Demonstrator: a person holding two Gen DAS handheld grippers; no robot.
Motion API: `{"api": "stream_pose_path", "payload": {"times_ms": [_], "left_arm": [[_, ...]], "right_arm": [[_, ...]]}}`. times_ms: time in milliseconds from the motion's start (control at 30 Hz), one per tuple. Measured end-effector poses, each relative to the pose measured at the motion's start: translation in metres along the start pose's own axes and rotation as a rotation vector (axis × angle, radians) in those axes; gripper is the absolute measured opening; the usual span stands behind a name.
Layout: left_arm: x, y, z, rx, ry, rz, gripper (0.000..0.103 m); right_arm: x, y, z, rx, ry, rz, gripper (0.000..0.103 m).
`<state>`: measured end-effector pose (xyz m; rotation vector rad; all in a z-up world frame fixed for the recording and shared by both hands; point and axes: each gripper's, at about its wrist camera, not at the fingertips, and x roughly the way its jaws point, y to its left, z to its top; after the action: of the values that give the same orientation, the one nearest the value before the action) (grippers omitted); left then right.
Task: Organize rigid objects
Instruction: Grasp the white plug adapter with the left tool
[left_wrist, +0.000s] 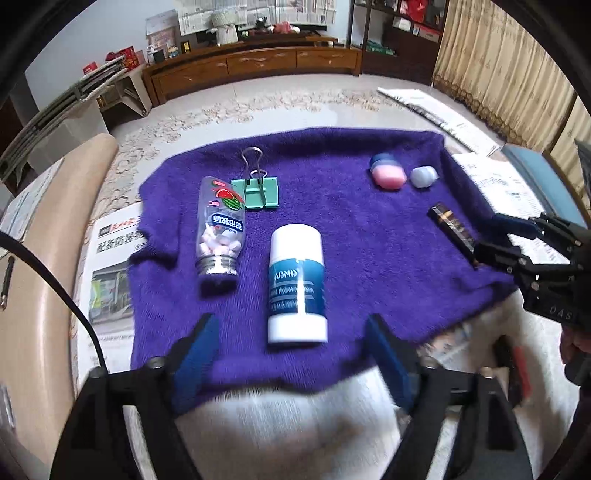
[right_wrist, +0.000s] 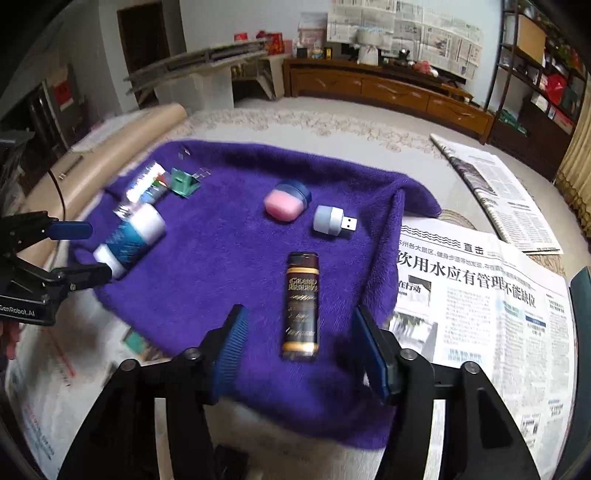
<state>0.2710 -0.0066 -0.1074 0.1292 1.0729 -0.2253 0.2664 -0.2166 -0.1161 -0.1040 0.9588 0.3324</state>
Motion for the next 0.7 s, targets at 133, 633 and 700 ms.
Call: {"api": "stream_pose_path", "payload": {"times_ms": [133,633,700], "left_arm": [[-0.028,-0.013,-0.019,-0.034,-0.055,-0.039,0.103],[-0.008,-0.097,-0.088,0.258,-0.055,-0.139,0.103],[-0.004,-0.102,-0.090,0.292,-0.053,-0.113,0.103]], "right_arm": [[-0.029,0.001,-0.020,0.039,-0.042,-0.052,0.102],[-0.063,-0.035,-0.117,0.250,-0.019,-0.079,0.103],[-0.063,-0.036,-0.120,0.258,-0.021,-0.063,0.103]]}}
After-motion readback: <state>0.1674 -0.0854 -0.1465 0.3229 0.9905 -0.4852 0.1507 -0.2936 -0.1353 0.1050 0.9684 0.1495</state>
